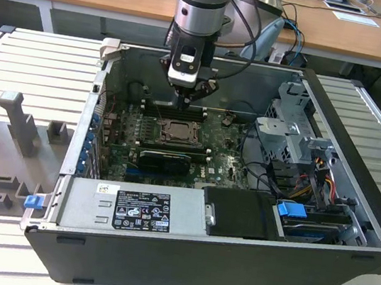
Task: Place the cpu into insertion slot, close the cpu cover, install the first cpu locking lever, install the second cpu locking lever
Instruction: 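Install the first cpu locking lever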
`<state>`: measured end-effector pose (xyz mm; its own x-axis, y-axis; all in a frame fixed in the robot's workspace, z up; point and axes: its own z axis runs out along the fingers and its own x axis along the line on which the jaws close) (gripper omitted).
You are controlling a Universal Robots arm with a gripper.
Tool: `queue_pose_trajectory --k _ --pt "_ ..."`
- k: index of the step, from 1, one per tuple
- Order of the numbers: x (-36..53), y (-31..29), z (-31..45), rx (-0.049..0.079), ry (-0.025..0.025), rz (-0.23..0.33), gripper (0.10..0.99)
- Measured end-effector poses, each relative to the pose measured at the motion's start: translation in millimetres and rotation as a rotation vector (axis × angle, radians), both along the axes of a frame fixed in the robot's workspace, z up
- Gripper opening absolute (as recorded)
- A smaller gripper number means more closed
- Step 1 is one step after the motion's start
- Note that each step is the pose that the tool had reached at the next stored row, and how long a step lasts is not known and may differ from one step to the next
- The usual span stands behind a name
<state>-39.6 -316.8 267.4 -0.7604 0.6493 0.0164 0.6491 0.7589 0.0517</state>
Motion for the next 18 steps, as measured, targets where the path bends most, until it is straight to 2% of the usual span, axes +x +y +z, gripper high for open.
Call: queue_pose_trajectory --k 18 --pt "0.0 0.0 0.0 0.000 0.0001 0.105 0.106"
